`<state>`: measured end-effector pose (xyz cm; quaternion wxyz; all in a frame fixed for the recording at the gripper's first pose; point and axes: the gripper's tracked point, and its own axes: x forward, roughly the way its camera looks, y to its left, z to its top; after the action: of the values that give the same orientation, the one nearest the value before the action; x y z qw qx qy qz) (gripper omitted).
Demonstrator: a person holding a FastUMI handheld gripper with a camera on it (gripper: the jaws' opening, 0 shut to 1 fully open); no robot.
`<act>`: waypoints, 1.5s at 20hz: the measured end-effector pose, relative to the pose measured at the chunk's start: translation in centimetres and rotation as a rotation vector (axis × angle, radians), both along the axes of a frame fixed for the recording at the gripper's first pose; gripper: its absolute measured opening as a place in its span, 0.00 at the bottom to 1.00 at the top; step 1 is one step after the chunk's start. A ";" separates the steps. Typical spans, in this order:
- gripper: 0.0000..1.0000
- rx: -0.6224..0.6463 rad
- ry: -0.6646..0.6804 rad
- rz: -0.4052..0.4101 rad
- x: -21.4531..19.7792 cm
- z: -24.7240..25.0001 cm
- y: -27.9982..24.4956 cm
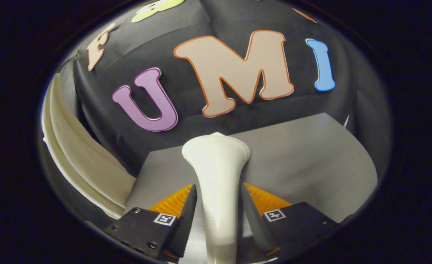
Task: Iron the clothes twice with a garment steamer, once on the left side and once on the right side.
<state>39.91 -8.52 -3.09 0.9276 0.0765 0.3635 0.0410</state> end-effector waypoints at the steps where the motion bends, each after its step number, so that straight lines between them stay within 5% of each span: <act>1: 0.67 -0.011 0.031 -0.002 -0.1 0.0 -0.3; 6: 0.46 -0.006 -0.038 -0.036 0.1 1.2 -1.0; 16: 0.42 -0.068 -0.449 -0.111 -9.6 9.0 0.2; 22: 0.42 -0.096 -0.544 -0.156 -17.4 12.6 6.1; 30: 0.41 -0.090 -0.607 -0.103 -23.8 15.3 20.1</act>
<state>16.14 11.58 12.19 0.9970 0.0379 0.0672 -0.0010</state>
